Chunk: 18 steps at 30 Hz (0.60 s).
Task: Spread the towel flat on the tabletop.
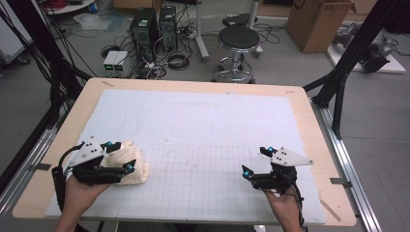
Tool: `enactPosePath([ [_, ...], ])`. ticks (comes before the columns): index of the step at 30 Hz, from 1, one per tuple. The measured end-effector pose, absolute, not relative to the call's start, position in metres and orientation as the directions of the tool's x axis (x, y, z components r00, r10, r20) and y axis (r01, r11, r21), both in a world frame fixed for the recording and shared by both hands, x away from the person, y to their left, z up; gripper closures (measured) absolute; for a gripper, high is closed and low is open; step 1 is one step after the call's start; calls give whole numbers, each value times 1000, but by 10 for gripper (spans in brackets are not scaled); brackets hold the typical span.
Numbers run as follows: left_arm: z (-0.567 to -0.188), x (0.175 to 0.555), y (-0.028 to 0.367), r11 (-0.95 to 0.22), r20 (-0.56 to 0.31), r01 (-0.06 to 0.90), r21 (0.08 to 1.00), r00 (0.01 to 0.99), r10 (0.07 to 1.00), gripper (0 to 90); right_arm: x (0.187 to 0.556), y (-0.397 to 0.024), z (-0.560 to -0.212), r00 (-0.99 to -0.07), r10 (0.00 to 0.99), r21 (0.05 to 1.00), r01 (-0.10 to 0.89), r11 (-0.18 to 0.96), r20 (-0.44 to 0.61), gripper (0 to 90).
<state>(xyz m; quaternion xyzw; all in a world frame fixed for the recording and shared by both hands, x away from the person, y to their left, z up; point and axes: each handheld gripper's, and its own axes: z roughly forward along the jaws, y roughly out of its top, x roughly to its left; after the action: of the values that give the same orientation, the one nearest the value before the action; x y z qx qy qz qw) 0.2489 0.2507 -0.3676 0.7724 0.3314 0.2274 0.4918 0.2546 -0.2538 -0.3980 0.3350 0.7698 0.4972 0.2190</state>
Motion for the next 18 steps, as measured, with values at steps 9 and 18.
enactPosePath([
  [9, -366, 250, 270, -265, 22, 295, 918, 630, 777, 232, 256, -252, -401, -690, 724, 907, 294, 302, -18, 105],
  [18, -384, 255, 278, -261, 5, 330, 907, 611, 791, 228, 257, -249, -402, -694, 719, 900, 294, 322, -31, 105],
])
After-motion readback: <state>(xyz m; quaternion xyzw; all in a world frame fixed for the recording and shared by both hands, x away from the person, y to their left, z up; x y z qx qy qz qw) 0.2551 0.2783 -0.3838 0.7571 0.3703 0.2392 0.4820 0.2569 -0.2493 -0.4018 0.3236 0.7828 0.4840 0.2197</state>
